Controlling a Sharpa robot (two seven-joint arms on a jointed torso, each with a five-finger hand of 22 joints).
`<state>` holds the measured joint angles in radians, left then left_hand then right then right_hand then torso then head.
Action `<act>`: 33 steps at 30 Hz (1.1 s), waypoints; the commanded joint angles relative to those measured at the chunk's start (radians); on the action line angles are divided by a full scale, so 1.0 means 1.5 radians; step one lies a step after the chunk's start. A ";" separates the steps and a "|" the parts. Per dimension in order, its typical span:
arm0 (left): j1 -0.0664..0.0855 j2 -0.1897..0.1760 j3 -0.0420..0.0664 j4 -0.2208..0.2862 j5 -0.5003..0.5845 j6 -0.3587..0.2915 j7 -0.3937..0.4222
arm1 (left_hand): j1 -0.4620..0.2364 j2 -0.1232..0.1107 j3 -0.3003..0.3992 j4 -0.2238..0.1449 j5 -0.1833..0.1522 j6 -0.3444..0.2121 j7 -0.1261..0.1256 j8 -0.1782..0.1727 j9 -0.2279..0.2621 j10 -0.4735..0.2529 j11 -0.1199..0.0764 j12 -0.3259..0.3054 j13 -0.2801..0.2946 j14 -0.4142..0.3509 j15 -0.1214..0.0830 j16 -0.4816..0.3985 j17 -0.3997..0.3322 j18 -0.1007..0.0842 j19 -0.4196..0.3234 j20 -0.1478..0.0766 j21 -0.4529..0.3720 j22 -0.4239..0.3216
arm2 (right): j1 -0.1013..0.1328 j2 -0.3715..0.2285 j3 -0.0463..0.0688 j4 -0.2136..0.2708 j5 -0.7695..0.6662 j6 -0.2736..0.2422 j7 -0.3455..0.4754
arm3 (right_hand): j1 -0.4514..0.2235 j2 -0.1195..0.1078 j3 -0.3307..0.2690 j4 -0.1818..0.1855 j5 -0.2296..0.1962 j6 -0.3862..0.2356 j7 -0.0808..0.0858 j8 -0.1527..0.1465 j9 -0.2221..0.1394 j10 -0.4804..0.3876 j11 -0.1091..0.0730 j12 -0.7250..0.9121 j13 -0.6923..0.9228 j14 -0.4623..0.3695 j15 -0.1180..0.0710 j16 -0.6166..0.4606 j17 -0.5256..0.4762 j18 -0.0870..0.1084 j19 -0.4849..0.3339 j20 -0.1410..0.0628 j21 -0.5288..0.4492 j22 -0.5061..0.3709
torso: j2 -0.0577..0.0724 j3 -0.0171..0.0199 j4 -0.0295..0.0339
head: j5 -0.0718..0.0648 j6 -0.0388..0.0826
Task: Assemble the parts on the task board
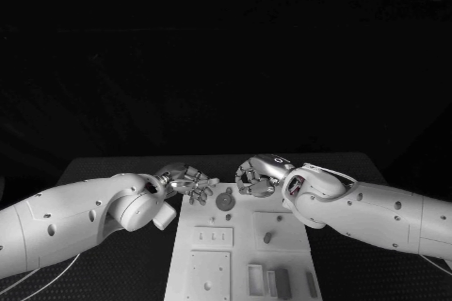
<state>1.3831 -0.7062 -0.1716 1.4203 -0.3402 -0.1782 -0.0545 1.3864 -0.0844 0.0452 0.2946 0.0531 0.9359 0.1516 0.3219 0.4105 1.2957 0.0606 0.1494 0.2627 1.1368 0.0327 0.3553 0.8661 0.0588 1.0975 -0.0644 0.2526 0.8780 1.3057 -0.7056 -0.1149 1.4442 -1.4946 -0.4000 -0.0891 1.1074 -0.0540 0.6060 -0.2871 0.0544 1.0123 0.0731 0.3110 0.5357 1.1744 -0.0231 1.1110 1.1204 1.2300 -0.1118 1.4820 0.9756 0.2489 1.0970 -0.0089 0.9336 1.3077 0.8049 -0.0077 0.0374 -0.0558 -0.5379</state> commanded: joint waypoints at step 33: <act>0.000 0.031 -0.001 0.014 -0.005 -0.028 -0.066 | -0.008 0.010 0.022 -0.002 -0.003 0.004 -0.002 0.000 0.000 0.000 -0.001 0.003 0.019 0.000 -0.002 -0.002 0.020 0.008 0.000 -0.003 0.005 0.014 | 0.000 0.046 0.001 0.020 -0.022 0.011 -0.034 | 0.003 0.004 0.001 -0.003 0.002 0.034 0.008 0.015 0.021 0.003 -0.001 -0.001 -0.001 0.010 -0.005 0.004 0.003 0.009 0.005 -0.006 0.005 0.011 | -0.003 -0.0006 0.0020 | 0.002 -0.007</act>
<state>1.3826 -0.6643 -0.1741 1.4365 -0.3530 -0.2359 -0.1550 1.3757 -0.0786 0.0739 0.2907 0.0531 0.9381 0.1494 0.3225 0.4125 1.2955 0.0608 0.1493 0.2911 1.1363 0.0323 0.3553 0.8957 0.0510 1.0973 -0.0642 0.2564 0.8982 1.3055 -0.6414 -0.1138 1.4716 -1.5165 -0.3847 -0.1439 1.1127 -0.0545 0.6017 -0.2915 0.0541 1.0149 0.0705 0.3110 0.5357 1.1743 -0.0231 1.1110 1.1206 1.2393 -0.1145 1.4820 0.9799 0.2489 1.1023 -0.0105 0.9373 1.3077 0.8007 -0.0078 0.0398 -0.0525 -0.5479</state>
